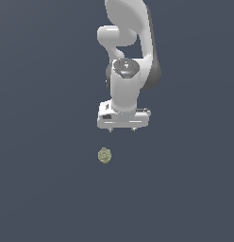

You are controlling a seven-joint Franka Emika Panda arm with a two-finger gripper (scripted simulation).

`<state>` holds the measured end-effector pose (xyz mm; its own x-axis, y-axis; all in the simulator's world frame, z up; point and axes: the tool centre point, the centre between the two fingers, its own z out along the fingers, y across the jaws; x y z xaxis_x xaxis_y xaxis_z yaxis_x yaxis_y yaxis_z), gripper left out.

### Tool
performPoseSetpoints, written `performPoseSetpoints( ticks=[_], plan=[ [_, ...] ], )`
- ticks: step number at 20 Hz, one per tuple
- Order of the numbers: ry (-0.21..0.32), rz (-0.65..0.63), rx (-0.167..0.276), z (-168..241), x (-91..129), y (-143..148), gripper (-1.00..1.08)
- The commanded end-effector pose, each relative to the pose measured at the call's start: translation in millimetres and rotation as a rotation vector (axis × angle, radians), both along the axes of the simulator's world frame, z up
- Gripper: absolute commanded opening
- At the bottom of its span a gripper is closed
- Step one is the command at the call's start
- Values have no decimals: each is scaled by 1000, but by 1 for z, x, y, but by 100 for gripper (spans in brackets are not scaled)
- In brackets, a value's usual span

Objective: Pick up the object and move it to a goal position.

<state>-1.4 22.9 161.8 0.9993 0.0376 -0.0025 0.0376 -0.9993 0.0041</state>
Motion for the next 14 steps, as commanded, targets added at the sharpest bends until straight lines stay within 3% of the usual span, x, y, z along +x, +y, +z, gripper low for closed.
performPoseSetpoints(
  ticks=[1,14],
  plan=[
    [0,0,0,0,0,0,100],
    [-13,25,-18,15,5,12,100]
  ],
)
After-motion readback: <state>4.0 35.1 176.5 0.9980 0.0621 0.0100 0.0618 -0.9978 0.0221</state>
